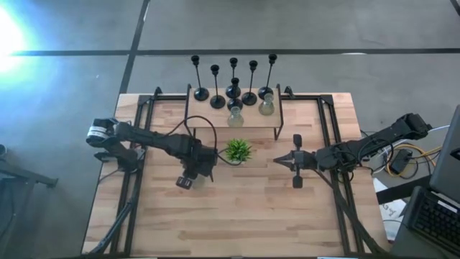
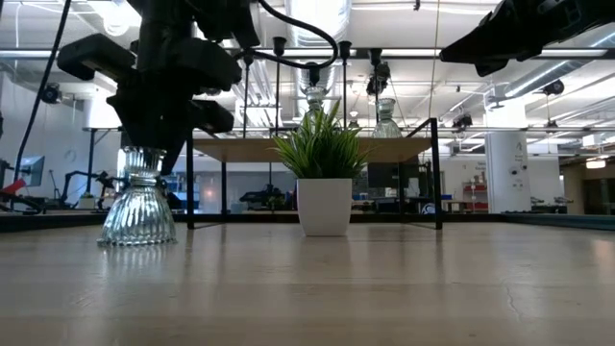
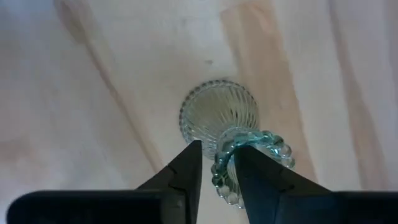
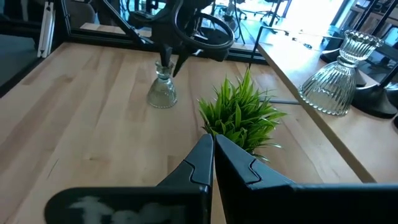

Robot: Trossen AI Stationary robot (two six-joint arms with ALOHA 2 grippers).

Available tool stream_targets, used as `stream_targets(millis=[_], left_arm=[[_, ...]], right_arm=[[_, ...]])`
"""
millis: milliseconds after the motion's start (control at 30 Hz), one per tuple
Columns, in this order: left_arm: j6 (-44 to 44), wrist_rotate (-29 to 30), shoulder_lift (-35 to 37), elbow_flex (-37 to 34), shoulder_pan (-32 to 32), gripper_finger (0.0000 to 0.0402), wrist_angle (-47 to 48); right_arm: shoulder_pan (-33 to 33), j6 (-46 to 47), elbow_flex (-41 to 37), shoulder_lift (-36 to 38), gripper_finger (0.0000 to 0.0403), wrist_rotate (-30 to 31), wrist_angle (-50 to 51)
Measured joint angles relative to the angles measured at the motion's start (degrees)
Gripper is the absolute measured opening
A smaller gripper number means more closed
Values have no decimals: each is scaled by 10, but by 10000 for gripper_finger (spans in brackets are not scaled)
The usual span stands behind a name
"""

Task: Pick & Place candle stick holders
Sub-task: Put the transparent glass candle holder on the shelf

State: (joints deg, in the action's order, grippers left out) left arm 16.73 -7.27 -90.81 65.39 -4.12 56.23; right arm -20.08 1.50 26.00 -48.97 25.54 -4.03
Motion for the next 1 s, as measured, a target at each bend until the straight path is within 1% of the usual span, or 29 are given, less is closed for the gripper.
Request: stream_targets(millis=[100,200,333,400,467,533,567,633,700,733,767,867,900,1000], left_arm=[[-20,37,1,1,0,99,1],[-62,78,1,17,0,101,40],[-103,97,17,56,0,102,81],[-113,98,34,73,0,102,82],[-142,97,56,91,-1,103,83],[-200,103,87,97,-10,102,84],[-234,120,107,94,-23,101,81],[-298,181,149,73,-63,96,63],[-371,248,189,39,-117,89,39],[-410,270,206,19,-145,86,28],[-458,295,220,-2,-176,82,13],[-621,393,247,-74,-271,69,-45],[-669,434,249,-100,-302,64,-70],[-831,583,236,-164,-380,44,-136]], right_arm=[[0,1,0,0,8,0,0],[0,3,0,0,8,0,1],[0,3,0,0,8,0,2],[0,2,0,0,8,0,2],[0,9,0,0,8,0,3],[0,20,0,0,8,0,5],[0,27,0,0,8,0,8],[0,37,-1,0,8,-1,8],[0,39,-3,0,8,-1,9],[0,39,-4,0,8,-1,9],[0,39,-5,0,8,-1,8],[0,31,-7,0,8,0,8],[0,25,-7,0,8,0,8],[0,15,-7,0,8,1,1]])
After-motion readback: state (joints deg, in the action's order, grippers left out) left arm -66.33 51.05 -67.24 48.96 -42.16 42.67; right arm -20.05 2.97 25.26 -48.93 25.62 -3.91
